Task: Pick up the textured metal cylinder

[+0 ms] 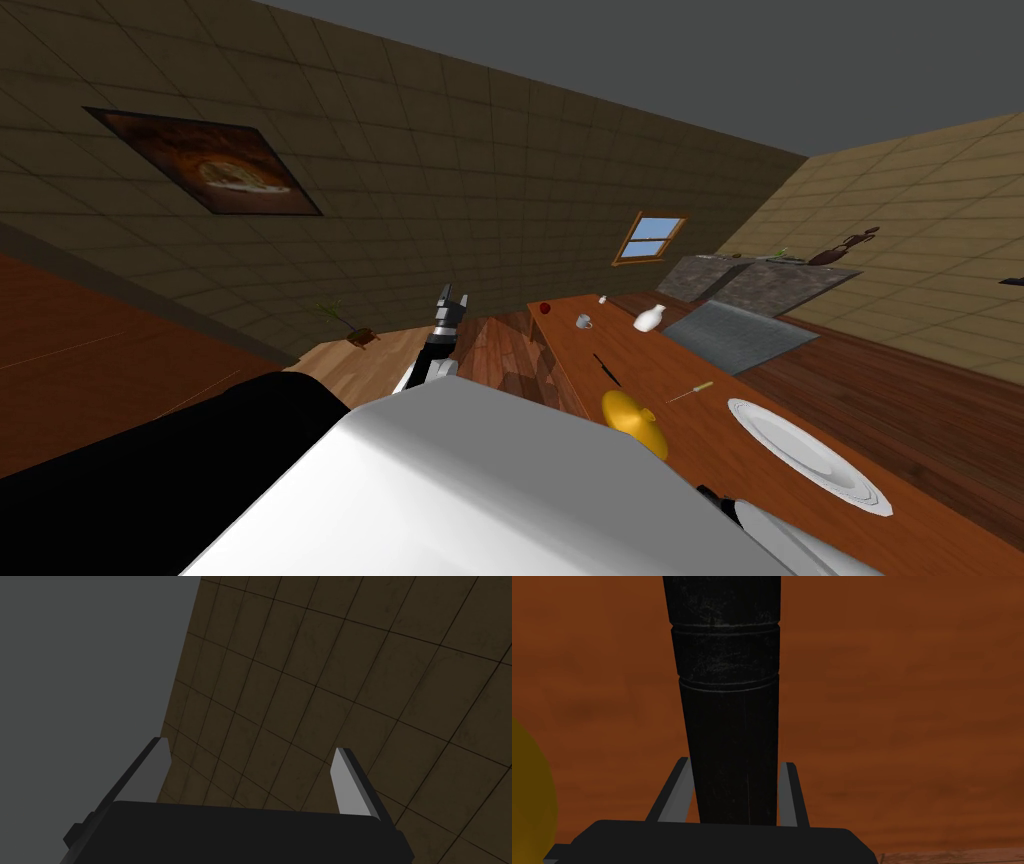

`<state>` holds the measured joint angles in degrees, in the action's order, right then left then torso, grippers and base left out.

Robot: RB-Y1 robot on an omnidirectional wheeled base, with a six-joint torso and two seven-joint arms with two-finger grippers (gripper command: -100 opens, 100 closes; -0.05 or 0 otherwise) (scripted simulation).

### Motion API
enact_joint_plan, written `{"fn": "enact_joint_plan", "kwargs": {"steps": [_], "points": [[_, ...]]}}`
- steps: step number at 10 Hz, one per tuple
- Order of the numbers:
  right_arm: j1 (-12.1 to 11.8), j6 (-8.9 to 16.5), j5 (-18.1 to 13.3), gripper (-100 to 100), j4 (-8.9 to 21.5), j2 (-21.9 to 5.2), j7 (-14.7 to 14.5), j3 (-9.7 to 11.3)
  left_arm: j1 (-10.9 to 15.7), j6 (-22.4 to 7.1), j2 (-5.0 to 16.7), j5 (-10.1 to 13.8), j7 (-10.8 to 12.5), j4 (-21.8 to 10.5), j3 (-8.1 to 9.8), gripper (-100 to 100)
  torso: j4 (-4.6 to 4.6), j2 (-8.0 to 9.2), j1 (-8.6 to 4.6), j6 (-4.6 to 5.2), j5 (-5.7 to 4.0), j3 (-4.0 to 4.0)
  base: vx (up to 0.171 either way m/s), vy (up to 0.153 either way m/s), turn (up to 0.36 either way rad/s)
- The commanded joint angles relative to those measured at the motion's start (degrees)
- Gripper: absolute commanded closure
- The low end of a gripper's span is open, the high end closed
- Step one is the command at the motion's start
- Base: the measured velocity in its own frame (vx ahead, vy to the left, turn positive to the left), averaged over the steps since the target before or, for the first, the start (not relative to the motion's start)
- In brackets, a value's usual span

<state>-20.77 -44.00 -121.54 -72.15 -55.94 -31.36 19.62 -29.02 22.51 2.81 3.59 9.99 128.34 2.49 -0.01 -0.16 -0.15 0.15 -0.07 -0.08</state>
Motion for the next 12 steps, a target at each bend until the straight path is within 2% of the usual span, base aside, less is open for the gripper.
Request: {"fn": "enact_joint_plan", "kwargs": {"steps": [1,3,4,5,6,7,8,9,10,11,12], "points": [[0.00,0.00,0.00,100,0.00,0.00,0.00,0.00,0.00,0.00,0.00,0.00,0.00,0.00,0.00,0,0.00,0.00,0.00,0.00,0.00,0.00,0.000,0.000,0.000],[0.00,0.01,0.02,100,0.01,0.01,0.03,-0.02,0.00,0.00,0.00,0.00,0.00,0.00,0.00,0,0.00,0.01,-0.01,-0.01,0.00,0.00,0.000,0.000,0.000],[0.00,0.01,0.02,0,0.01,0.01,0.04,-0.02,0.00,0.00,0.00,0.00,0.00,0.00,0.00,0,0.00,0.01,-0.01,-0.01,0.00,0.00,0.000,0.000,0.000],[2.03,-0.98,0.59,100,2.87,0.59,-2.55,-1.37,0.00,0.00,0.00,0.00,0.00,0.00,0.00,0,0.00,0.01,-0.01,-0.01,0.00,0.00,-0.040,0.024,0.049],[2.03,-0.98,0.59,100,3.26,0.59,-2.55,-1.37,0.01,0.00,0.00,0.00,0.00,0.00,0.00,0,0.04,0.07,0.01,-0.07,0.01,0.05,-0.053,0.033,0.044],[4.09,-2.08,0.99,100,5.47,1.14,-4.95,-2.76,0.01,0.00,0.00,0.00,0.00,0.00,0.00,0,0.03,0.14,0.05,-0.03,0.02,0.08,-0.080,0.042,0.065],[4.09,-2.08,0.99,100,6.58,1.14,-4.97,-2.76,0.01,0.00,0.00,0.00,0.00,0.00,-0.01,0,0.08,0.21,0.09,-0.10,0.04,0.13,-0.068,0.031,0.040],[6.14,-3.18,1.38,100,8.68,1.68,-7.39,-4.15,0.01,0.00,0.00,0.00,0.00,0.00,0.00,0,0.05,0.23,0.07,-0.02,0.04,0.13,-0.068,0.039,0.048],[6.14,-3.18,1.38,100,9.90,1.68,-7.39,-4.15,0.01,0.00,0.00,0.00,0.00,0.00,-0.01,0,0.06,0.24,0.10,-0.05,0.05,0.14,-0.047,0.034,0.032],[8.20,-4.28,1.77,100,12.11,2.23,-9.81,-5.54,0.01,0.00,0.00,0.00,0.00,0.00,0.00,0,0.04,0.19,0.09,0.01,0.06,0.11,-0.061,0.033,0.044],[8.20,-4.28,1.77,100,13.21,2.23,-9.81,-5.54,0.01,0.00,0.00,0.00,0.00,0.00,0.00,0,0.06,0.20,0.10,-0.04,0.07,0.12,-0.050,0.026,0.042]]}}
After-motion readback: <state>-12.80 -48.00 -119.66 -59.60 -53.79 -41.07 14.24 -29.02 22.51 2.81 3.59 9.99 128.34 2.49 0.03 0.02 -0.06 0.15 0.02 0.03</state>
